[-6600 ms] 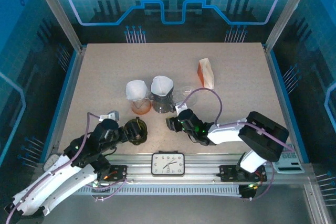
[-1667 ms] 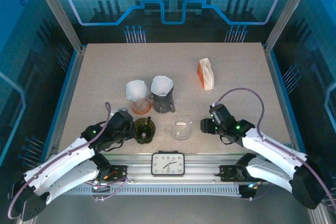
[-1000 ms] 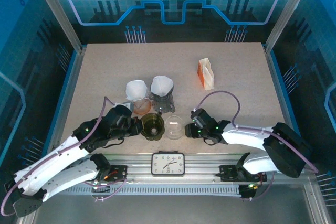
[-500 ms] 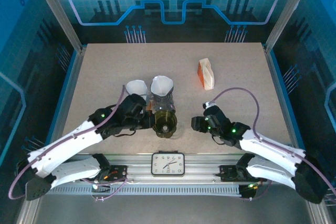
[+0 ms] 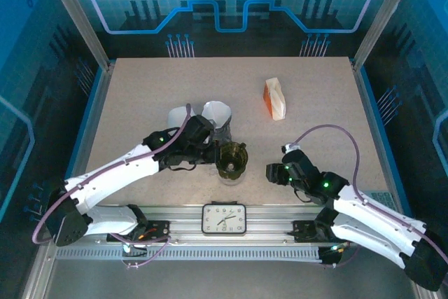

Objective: Place the coffee filter in the dripper

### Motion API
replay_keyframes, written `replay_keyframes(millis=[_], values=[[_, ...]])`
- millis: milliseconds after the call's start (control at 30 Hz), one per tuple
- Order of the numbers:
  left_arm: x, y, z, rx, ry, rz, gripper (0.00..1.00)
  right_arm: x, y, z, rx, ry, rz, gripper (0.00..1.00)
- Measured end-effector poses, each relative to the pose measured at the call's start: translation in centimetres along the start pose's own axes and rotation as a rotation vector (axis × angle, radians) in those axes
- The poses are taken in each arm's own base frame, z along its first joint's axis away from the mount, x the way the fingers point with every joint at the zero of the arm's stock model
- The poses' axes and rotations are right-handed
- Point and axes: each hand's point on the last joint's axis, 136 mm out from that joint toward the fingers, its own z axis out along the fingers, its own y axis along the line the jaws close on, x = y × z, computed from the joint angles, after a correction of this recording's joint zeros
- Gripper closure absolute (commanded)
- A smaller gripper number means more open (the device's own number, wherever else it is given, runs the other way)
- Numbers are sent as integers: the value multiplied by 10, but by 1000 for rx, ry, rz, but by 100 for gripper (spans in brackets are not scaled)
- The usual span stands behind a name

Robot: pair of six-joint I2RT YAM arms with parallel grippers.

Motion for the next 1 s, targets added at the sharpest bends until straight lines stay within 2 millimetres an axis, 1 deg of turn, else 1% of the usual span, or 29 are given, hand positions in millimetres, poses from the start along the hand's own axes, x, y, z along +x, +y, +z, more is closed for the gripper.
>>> replay_keyframes(millis=[200, 433, 500, 600, 633, 700, 767, 833, 933, 1000], values=[[-2, -1, 2, 4, -4, 0, 100, 3, -3, -3, 0, 0, 1, 40], [-2, -1, 2, 3, -5, 1, 100, 10, -9, -2, 12, 15, -3, 40], [-2, -1, 2, 1, -7, 1, 94, 12, -10, -1, 15, 18, -3, 39], [-3, 0, 1, -5, -8, 2, 88, 13, -10, -1, 16, 20, -4, 39], [-3, 0, 1, -6, -10, 4, 85, 13, -10, -1, 16, 20, -3, 38], [-4, 0, 1, -10, -16, 4, 74, 13, -10, -1, 16, 20, -3, 38], [-5, 0, -1, -8, -22, 6, 71, 13, -10, -1, 17, 20, -3, 37], [-6, 0, -3, -4, -29, 7, 65, 12, -11, -1, 18, 19, -2, 37], [-8, -1, -7, 2, -42, 5, 49, 12, -11, -1, 19, 19, 0, 36], [-9, -2, -10, 9, -51, 6, 37, 13, -11, 0, 20, 20, 0, 35]])
